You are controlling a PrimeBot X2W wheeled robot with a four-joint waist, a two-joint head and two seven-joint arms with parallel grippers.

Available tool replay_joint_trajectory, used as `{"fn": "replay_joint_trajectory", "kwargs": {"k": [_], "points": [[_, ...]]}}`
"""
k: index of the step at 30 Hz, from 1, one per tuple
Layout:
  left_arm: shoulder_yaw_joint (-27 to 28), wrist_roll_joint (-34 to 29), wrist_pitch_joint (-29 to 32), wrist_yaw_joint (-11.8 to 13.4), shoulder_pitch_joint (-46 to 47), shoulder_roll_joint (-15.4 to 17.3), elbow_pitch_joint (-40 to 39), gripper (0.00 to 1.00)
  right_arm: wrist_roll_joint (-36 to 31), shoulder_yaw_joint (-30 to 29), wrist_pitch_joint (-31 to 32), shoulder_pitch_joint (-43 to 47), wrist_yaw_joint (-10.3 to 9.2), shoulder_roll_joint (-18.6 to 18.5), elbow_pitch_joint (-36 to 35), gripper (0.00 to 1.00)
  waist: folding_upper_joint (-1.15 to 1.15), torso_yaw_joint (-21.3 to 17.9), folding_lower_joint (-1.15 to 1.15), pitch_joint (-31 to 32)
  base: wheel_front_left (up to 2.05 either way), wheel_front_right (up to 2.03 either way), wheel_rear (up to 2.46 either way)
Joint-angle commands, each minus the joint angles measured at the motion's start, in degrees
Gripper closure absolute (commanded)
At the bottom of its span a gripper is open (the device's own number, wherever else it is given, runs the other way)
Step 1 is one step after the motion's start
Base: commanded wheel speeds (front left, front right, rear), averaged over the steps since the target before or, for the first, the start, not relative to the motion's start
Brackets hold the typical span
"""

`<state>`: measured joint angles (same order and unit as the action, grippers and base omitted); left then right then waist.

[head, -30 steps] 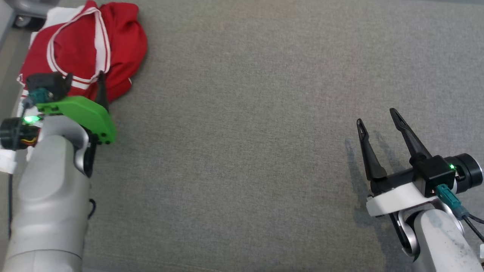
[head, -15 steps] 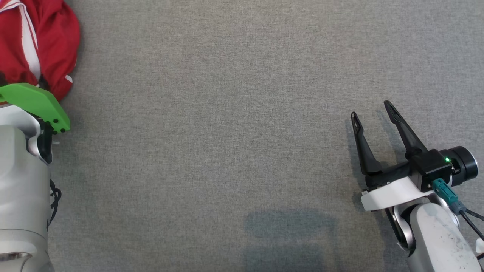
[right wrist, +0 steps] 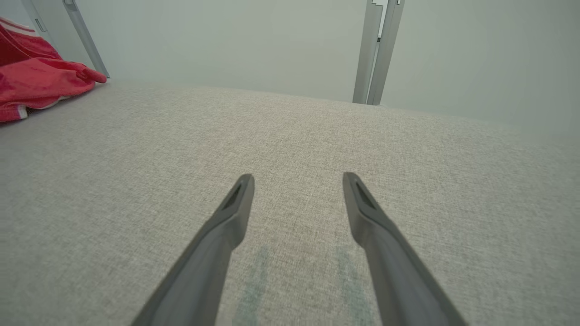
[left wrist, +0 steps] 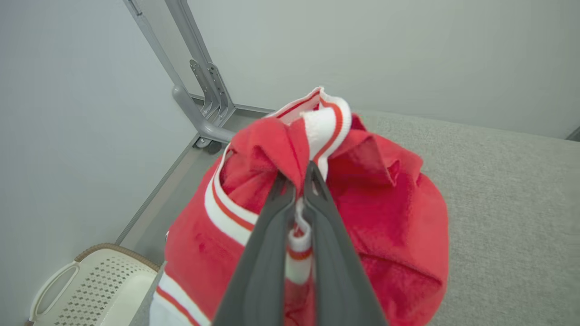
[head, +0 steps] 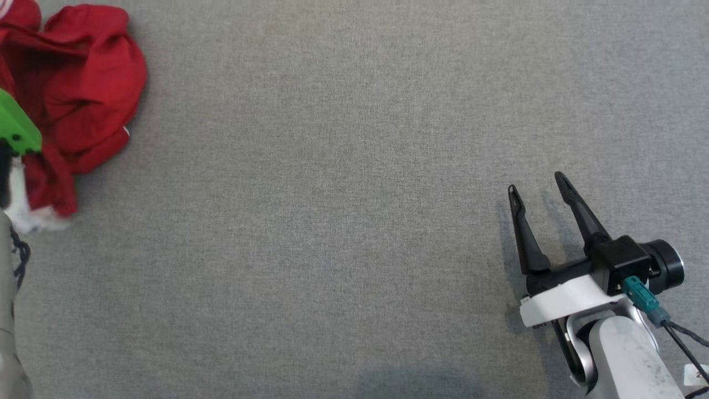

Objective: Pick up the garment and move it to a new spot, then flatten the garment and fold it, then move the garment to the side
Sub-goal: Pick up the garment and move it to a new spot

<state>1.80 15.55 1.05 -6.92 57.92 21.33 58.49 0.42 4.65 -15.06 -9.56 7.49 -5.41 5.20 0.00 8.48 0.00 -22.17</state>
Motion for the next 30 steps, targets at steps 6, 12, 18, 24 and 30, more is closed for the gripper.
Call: {"fn": "replay_joint_trajectory", "kwargs": {"k": [6, 12, 18, 24, 30], "points": [[-4.84, 3.41, 5.98, -0.61, 0.14, 1.2, -15.58, 1.0, 1.25, -0.32, -0.18, 2.03, 0.0, 1.45, 0.97, 0.0, 0.0, -1.44, 0.0, 5.54, 0.0, 0.0, 0.0], [-9.79, 10.22, 16.71, -0.6, -5.24, 2.77, -40.33, 1.0, 1.87, -0.23, -0.18, 2.95, 0.0, 2.21, 1.36, 0.0, 0.0, -5.0, 0.0, 8.3, 0.0, 0.0, 0.0], [-11.87, 16.14, 26.27, 0.82, -13.23, 0.29, -62.87, 1.0, 2.3, 0.04, -0.18, 3.61, 0.0, 2.45, 1.56, 0.0, 0.0, -11.24, 0.0, 9.92, 0.0, 0.0, 0.0], [-19.28, 19.34, 31.63, 2.97, -23.04, -5.16, -74.89, 1.0, 3.61, -0.01, -0.18, 4.14, 0.0, 2.5, 1.39, 0.0, 0.0, -18.3, 0.0, 10.32, 0.0, 0.0, 0.0], [-25.1, 17.91, 29.93, 5.14, -30.34, -9.53, -70.37, 1.0, 4.33, 0.45, -0.18, 4.54, 0.0, 2.51, 1.29, 0.0, 0.0, -23.92, 0.0, 9.8, 0.0, 0.0, 0.0]]}}
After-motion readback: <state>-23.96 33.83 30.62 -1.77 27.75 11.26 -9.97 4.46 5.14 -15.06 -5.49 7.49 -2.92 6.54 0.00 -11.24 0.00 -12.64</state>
